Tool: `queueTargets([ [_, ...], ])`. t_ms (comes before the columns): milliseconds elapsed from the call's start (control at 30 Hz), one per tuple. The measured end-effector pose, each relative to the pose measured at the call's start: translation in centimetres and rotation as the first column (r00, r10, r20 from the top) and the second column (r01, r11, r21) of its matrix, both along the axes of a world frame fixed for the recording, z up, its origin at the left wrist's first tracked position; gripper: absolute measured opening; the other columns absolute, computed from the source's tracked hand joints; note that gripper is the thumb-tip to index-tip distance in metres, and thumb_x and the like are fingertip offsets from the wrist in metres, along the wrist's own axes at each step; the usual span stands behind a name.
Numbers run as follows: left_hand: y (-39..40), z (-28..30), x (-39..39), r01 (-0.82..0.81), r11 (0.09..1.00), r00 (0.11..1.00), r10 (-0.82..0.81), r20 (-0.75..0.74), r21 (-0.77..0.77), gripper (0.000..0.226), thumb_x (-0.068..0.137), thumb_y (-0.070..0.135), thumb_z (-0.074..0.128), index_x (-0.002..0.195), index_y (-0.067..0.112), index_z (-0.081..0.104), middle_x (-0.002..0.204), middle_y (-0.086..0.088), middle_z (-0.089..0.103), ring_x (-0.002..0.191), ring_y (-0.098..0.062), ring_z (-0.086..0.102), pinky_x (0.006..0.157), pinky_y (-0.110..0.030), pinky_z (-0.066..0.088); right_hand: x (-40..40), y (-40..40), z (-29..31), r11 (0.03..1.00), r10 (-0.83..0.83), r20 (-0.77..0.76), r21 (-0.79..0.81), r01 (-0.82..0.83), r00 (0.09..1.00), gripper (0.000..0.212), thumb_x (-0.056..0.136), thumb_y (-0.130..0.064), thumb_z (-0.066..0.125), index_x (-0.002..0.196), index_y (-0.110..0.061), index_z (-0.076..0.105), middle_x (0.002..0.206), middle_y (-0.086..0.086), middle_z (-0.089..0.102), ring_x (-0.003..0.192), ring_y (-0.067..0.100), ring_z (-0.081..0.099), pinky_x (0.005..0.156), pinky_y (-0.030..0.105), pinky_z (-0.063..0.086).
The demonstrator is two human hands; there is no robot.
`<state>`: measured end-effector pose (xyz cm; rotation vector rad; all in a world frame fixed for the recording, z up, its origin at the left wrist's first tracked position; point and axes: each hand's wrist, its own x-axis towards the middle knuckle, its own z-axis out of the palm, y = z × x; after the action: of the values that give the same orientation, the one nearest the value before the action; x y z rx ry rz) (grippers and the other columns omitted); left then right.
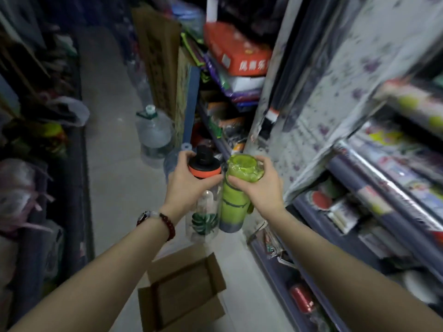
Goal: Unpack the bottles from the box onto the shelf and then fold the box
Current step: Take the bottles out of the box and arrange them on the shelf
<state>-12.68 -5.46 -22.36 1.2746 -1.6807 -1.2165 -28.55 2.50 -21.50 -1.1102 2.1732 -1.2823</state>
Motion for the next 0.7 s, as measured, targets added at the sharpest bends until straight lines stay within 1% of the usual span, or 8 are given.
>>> queueTargets([
  [100, -0.5, 7.6, -2.1, 0.035, 0.995, 0.999, -0.035, -0.001, -0.095, 0.068, 0.055, 0.045, 0.086, 0.107, 0.035, 0.043, 0.1, 0.014, 0.06, 0.099, -0.012, 0.06, 0.085, -0.031, 0.049, -1.2, 0.2, 7.1, 0.991, -0.106, -0.027, -0.088, 0.103, 0.994, 0.076, 0.045, -0.061, 0.079, 0.11, -0.037, 0.049, 0.104, -0.006, 0.067, 0.104, 0.02, 0.062, 0.092, 0.043, 0.05],
  [200, -0.4, 14.3, -4.1, 0.066, 0.98, 0.996, -0.074, -0.039, -0.188, 0.07, 0.055, 0.045, 0.086, 0.11, 0.036, 0.044, 0.105, 0.009, 0.06, 0.105, -0.016, 0.059, 0.088, -0.033, 0.049, -2.6, 1.0, 13.6, 0.972, -0.171, -0.036, -0.171, 0.163, 0.985, 0.077, 0.049, -0.054, 0.083, 0.115, -0.03, 0.052, 0.106, -0.003, 0.068, 0.104, 0.018, 0.062, 0.093, 0.041, 0.05],
  [300, 0.9, 20.5, -5.8, 0.086, 0.962, 0.991, -0.109, -0.075, -0.258, 0.071, 0.06, 0.041, 0.086, 0.12, 0.028, 0.05, 0.104, 0.011, 0.059, 0.099, -0.008, 0.055, 0.078, -0.018, 0.041, -3.5, 2.8, 19.8, 0.944, -0.253, -0.067, -0.236, 0.231, 0.965, 0.073, 0.049, -0.055, 0.084, 0.111, -0.028, 0.056, 0.103, -0.004, 0.069, 0.101, 0.016, 0.063, 0.091, 0.035, 0.051],
  [333, 1.5, 22.5, -6.4, 0.081, 0.958, 0.99, -0.11, -0.091, -0.275, 0.071, 0.061, 0.041, 0.086, 0.12, 0.025, 0.052, 0.103, 0.011, 0.059, 0.096, -0.008, 0.054, 0.075, -0.016, 0.039, -3.8, 3.5, 21.7, 0.93, -0.282, -0.078, -0.267, 0.253, 0.956, 0.071, 0.05, -0.054, 0.085, 0.109, -0.027, 0.056, 0.102, -0.004, 0.069, 0.099, 0.014, 0.063, 0.089, 0.031, 0.05],
  [433, 3.6, 28.2, -8.1, 0.082, 0.933, 0.983, -0.134, -0.128, -0.351, 0.071, 0.06, 0.046, 0.085, 0.119, 0.022, 0.053, 0.102, 0.01, 0.059, 0.094, -0.009, 0.053, 0.076, -0.02, 0.038, -4.6, 6.0, 27.3, 0.879, -0.379, -0.114, -0.356, 0.319, 0.918, 0.07, 0.051, -0.057, 0.084, 0.107, -0.026, 0.055, 0.104, -0.003, 0.069, 0.099, 0.015, 0.062, 0.086, 0.032, 0.05],
  [567, 7.3, 35.2, -10.5, 0.118, 0.869, 0.955, -0.231, -0.184, -0.481, 0.068, 0.06, 0.046, 0.085, 0.111, 0.02, 0.049, 0.103, 0.007, 0.058, 0.092, -0.011, 0.053, 0.067, -0.013, 0.036, -6.2, 9.7, 34.3, 0.809, -0.464, -0.131, -0.465, 0.359, 0.876, 0.074, 0.05, -0.059, 0.083, 0.108, -0.023, 0.056, 0.105, -0.002, 0.067, 0.102, 0.017, 0.061, 0.091, 0.038, 0.05],
  [633, 9.2, 38.2, -11.7, 0.128, 0.839, 0.937, -0.278, -0.213, -0.529, 0.072, 0.057, 0.048, 0.085, 0.111, 0.018, 0.049, 0.108, 0.003, 0.061, 0.098, -0.015, 0.056, 0.072, -0.018, 0.037, -7.0, 12.0, 37.3, 0.781, -0.509, -0.16, -0.5, 0.375, 0.846, 0.073, 0.052, -0.057, 0.083, 0.108, -0.021, 0.057, 0.104, -0.002, 0.067, 0.102, 0.018, 0.061, 0.091, 0.039, 0.049],
  [700, 11.1, 40.7, -13.0, 0.152, 0.814, 0.913, -0.333, -0.236, -0.561, 0.076, 0.054, 0.051, 0.085, 0.114, 0.019, 0.05, 0.112, 0.001, 0.062, 0.105, -0.017, 0.056, 0.079, -0.023, 0.04, -7.6, 14.5, 40.0, 0.748, -0.548, -0.165, -0.536, 0.392, 0.82, 0.068, 0.054, -0.055, 0.084, 0.105, -0.022, 0.055, 0.101, -0.005, 0.066, 0.1, 0.017, 0.06, 0.089, 0.036, 0.049],
])
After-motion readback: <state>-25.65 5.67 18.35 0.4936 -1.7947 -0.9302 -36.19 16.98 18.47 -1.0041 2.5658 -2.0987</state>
